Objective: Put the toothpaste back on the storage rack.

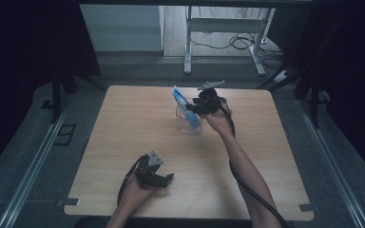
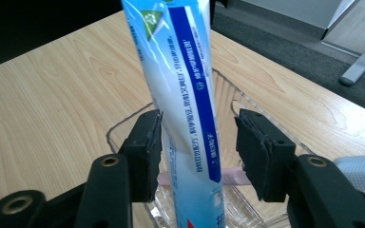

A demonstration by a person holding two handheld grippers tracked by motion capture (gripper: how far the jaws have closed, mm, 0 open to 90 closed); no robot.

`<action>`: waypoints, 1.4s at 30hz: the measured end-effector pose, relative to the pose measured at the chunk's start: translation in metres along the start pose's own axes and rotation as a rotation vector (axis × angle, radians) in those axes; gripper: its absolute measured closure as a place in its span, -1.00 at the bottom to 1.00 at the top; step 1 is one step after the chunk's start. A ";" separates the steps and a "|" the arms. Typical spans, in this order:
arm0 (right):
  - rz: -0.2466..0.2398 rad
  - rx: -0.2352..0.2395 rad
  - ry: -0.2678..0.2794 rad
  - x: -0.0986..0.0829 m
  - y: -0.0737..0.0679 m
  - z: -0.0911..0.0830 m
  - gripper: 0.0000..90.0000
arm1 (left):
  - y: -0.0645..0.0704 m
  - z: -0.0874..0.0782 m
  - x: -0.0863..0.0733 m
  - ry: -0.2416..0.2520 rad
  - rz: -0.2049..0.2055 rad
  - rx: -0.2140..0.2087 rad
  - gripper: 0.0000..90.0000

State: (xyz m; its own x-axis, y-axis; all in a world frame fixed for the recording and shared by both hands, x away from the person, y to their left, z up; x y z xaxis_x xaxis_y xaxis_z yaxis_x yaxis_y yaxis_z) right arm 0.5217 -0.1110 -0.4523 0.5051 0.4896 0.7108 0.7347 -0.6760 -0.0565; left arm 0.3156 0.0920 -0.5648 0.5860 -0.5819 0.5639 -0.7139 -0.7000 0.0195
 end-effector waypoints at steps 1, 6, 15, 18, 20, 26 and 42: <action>-0.004 0.001 0.002 0.000 -0.001 -0.001 0.10 | 0.000 0.000 0.000 0.000 0.000 0.000 -0.66; -0.015 0.010 0.011 0.002 -0.006 -0.004 0.06 | 0.000 0.000 0.000 0.000 0.000 0.001 -0.66; -0.031 0.014 0.014 -0.004 -0.010 -0.010 0.01 | 0.000 0.000 0.000 0.001 -0.001 -0.001 -0.66; -0.026 0.017 0.010 -0.007 -0.009 -0.013 0.00 | 0.000 0.000 0.000 0.001 -0.001 -0.001 -0.66; -0.021 0.021 0.013 -0.008 -0.009 -0.015 -0.01 | 0.000 0.000 0.000 0.001 0.000 -0.001 -0.66; -0.016 0.022 0.019 -0.011 -0.008 -0.022 -0.06 | 0.000 0.000 0.000 0.000 0.000 0.000 -0.66; 0.003 0.046 0.052 -0.024 -0.012 -0.038 -0.34 | 0.000 0.000 0.000 0.001 0.000 0.000 -0.66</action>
State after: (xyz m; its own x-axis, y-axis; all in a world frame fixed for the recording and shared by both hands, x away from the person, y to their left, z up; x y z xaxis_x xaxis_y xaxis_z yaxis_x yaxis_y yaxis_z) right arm 0.4839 -0.1356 -0.4422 0.4842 0.4572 0.7460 0.7535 -0.6512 -0.0899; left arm 0.3156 0.0920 -0.5648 0.5857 -0.5815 0.5646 -0.7139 -0.7000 0.0196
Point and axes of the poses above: each handheld gripper's, and its own axes: z roughly forward along the jaws, x roughly out of its top, y roughly to its right, the point moved 3 cm from there along z, roughly forward along the jaws, and after that the axes turned 9 degrees about -y, right-handed, at the moved point
